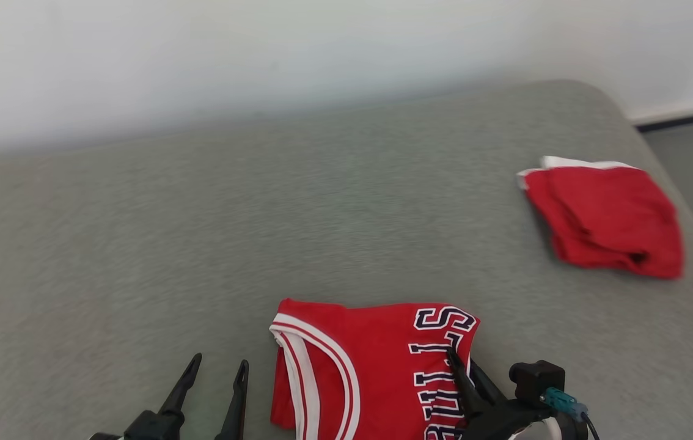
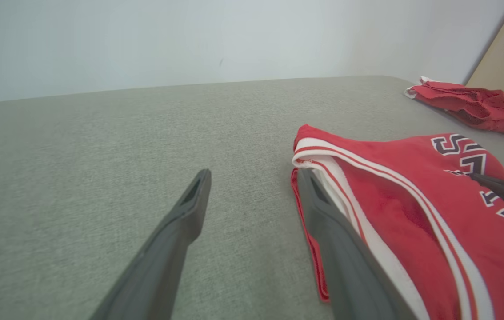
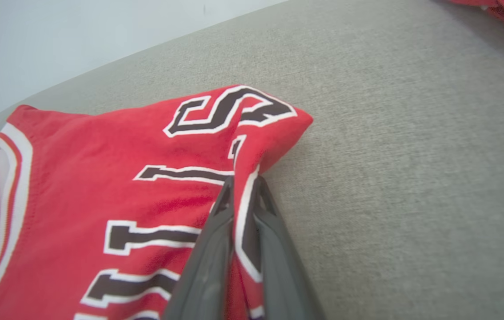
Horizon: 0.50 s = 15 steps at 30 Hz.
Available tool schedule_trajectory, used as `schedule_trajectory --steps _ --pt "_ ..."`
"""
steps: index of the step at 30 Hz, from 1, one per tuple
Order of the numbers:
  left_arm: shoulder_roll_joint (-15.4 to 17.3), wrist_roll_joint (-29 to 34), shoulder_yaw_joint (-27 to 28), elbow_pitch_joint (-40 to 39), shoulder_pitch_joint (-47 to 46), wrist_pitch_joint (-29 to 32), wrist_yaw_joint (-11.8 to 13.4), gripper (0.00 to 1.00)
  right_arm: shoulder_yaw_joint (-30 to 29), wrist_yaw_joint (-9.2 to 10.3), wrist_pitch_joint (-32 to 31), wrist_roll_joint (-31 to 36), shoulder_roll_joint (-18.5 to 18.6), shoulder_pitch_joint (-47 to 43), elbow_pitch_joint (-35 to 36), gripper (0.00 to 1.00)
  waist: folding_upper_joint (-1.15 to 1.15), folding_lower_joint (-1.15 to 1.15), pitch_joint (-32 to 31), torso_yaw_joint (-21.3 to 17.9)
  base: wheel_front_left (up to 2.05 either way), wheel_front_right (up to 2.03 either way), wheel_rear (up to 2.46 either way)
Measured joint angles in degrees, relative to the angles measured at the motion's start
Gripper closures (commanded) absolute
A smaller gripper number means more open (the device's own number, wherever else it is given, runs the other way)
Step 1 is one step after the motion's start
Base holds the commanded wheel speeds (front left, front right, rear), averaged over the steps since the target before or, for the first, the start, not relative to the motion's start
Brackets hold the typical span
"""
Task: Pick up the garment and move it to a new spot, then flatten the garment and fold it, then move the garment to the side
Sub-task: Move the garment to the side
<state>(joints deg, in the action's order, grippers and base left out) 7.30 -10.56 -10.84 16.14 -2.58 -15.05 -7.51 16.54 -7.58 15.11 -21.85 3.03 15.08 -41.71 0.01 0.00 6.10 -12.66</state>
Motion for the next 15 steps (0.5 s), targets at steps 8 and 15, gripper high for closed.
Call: schedule_trajectory --steps 8,15 --pt "0.22 -0.04 -4.81 1.25 -3.96 0.00 -0.01 0.00 -1.22 0.00 0.00 -0.79 0.00 -0.93 1.90 1.00 0.00 -0.01 0.10 -11.64 0.00 0.00 0.00" --pt "1.34 -0.22 -5.26 2.34 -5.63 0.00 -0.01 0.00 0.71 0.01 0.00 -1.82 0.02 0.18 5.04 1.00 0.00 -0.01 2.27 -17.02 0.00 0.00 0.00"
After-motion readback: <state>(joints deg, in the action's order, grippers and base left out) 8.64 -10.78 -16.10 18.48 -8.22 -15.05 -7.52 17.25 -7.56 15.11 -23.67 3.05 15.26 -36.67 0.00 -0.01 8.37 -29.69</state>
